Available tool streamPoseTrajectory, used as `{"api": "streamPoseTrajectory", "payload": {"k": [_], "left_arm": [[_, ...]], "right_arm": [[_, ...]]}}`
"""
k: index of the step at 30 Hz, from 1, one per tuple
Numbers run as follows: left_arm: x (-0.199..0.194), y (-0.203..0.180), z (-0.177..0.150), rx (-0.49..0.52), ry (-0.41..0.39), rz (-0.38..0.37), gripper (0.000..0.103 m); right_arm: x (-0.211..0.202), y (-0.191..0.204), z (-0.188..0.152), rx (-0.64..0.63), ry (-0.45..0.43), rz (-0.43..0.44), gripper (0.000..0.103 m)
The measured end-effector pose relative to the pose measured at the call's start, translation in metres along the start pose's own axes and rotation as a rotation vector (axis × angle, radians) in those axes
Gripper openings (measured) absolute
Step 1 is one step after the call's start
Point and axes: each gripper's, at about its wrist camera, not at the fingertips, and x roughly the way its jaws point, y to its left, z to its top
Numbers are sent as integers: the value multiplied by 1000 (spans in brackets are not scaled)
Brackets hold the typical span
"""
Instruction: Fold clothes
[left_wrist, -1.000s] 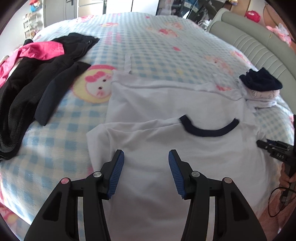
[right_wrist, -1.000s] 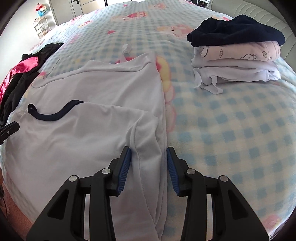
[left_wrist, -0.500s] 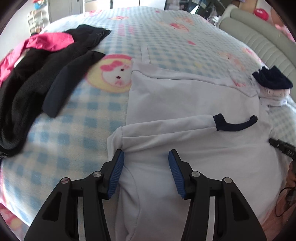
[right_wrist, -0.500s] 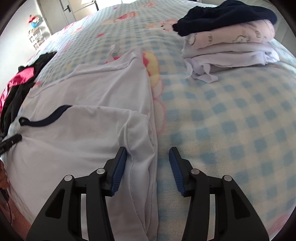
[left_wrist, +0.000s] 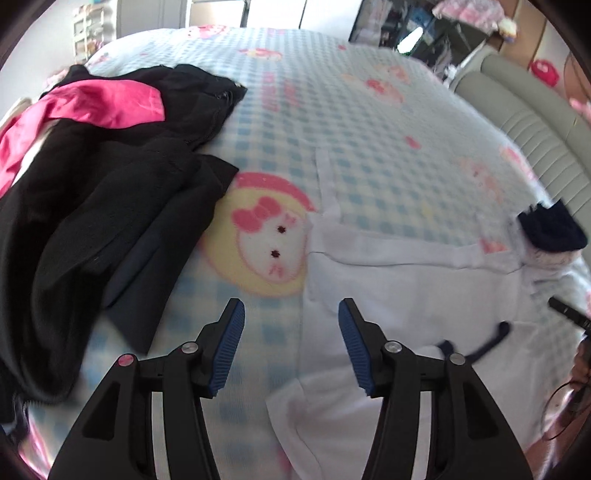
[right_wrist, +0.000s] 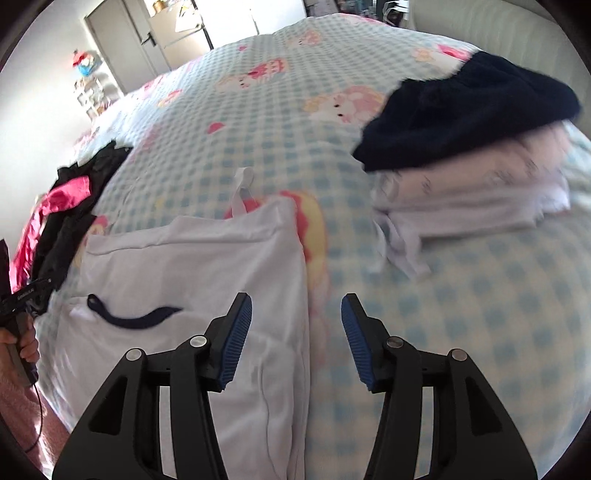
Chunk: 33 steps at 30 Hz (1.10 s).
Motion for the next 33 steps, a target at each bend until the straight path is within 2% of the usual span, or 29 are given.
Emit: {"api": "streamPoseTrajectory", "payload": {"k": [2,5,8,12,13,16,18,21,23,25,27,29,31,33], "left_arm": [[11,-1,1,12,21,-40,48],[23,-9,3,53,40,-76,47],[39,-14,10,100,54,-54,46],[56,-7,24,57,49,-18,45],[58,-5,27,51,42,-9,46],[54,-1,32,40,15,5,47],[49,5,33,6,-5,-15,47],[44,8,35,-8,-13,-102,46],[48,9,37,-26,22,-207,50],[61,14,43,-105,79,-312,53],[72,21,45,-223,112,-343,53],[75,17,47,-233,114,-337,51],[76,6,49,-180,115,-291,49],[82,-5,51,-128,144,-235,38]], "right_arm": [[12,6,7,-28,27,-3,52],[32,14,18,-71,57,-4,52],[60,16,29,-77,89,1,52],[104,7,38,-30,161,-10,52],[109,6,37,-29,159,-12,52],[111,7,35,-48,124,-56,39],[109,0,33,-16,110,-62,39],[102,-8,31,30,92,-43,39],[98,-7,32,29,78,-12,41],[97,-7,35,35,80,35,42],[98,-10,39,63,74,26,44],[98,-14,41,95,71,52,44],[102,-17,42,123,91,97,44],[110,-16,42,109,130,108,44]]}}
